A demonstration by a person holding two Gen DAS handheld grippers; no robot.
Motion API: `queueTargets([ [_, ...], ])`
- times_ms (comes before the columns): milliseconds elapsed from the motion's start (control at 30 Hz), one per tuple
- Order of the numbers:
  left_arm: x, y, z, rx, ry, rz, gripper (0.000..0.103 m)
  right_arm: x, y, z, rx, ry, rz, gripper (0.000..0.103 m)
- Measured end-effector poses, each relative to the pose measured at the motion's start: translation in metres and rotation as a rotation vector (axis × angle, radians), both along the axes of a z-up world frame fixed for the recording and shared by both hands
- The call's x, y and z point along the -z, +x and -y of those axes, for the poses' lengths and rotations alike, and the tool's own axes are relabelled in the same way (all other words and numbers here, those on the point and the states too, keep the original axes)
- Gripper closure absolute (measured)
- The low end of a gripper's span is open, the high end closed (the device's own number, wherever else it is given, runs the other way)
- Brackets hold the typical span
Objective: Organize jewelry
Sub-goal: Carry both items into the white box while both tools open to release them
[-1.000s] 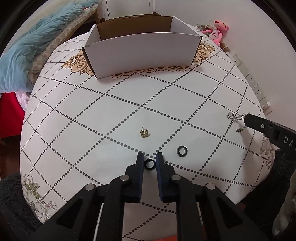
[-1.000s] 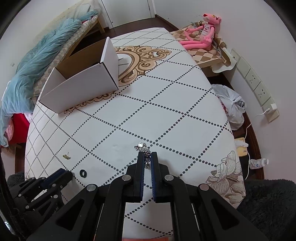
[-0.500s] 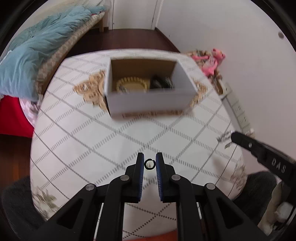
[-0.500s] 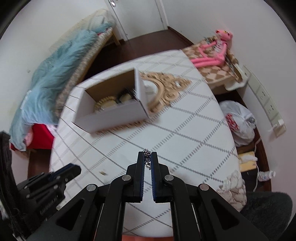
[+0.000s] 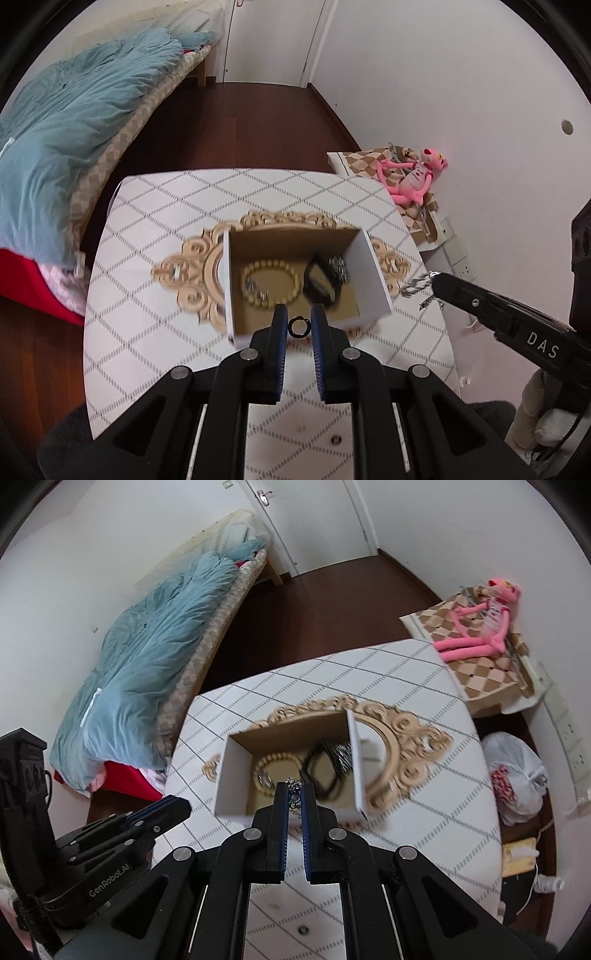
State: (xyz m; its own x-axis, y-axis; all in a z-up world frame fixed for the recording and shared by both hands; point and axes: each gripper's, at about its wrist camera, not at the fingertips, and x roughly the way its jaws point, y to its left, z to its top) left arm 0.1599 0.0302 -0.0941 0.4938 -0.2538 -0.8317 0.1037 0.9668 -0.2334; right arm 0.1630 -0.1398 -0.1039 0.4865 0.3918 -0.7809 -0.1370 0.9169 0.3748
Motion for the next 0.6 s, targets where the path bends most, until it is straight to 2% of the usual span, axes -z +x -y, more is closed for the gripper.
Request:
queueTargets([
  [167, 0.015, 0.037, -0.005, 0.009, -0.014, -0.053, 0.093, 0.012, 0.043, -0.013, -0.026, 0.013, -0.069, 0.097],
  [300, 0.032, 0.065, -0.010, 0.002, -0.022, -0.111, 0.093, 0.035, 0.074, -0.022, -0.044, -0.002, -0.143, 0.096],
  [467, 0.040, 0.086, -0.014, -0.028, -0.020, -0.171, 0.088, 0.058, 0.102, -0.030, -0.071, -0.023, -0.240, 0.096],
  [500, 0.040, 0.090, -0.013, -0.036, 0.003, -0.176, 0.084, 0.061, 0.106, -0.031, -0.078, -0.028, -0.261, 0.096],
  [533, 0.039, 0.091, -0.013, -0.043, 0.018, -0.174, 0.069, 0.065, 0.109, -0.032, -0.081, -0.041, -0.273, 0.095],
  [567, 0.039, 0.093, -0.014, -0.050, 0.029, -0.173, 0.043, 0.066, 0.110, -0.032, -0.078, -0.057, -0.276, 0.095],
  [600, 0.037, 0.094, -0.015, -0.060, 0.037, -0.164, 0.032, 0.067, 0.111, -0.033, -0.076, -0.066, -0.277, 0.093],
])
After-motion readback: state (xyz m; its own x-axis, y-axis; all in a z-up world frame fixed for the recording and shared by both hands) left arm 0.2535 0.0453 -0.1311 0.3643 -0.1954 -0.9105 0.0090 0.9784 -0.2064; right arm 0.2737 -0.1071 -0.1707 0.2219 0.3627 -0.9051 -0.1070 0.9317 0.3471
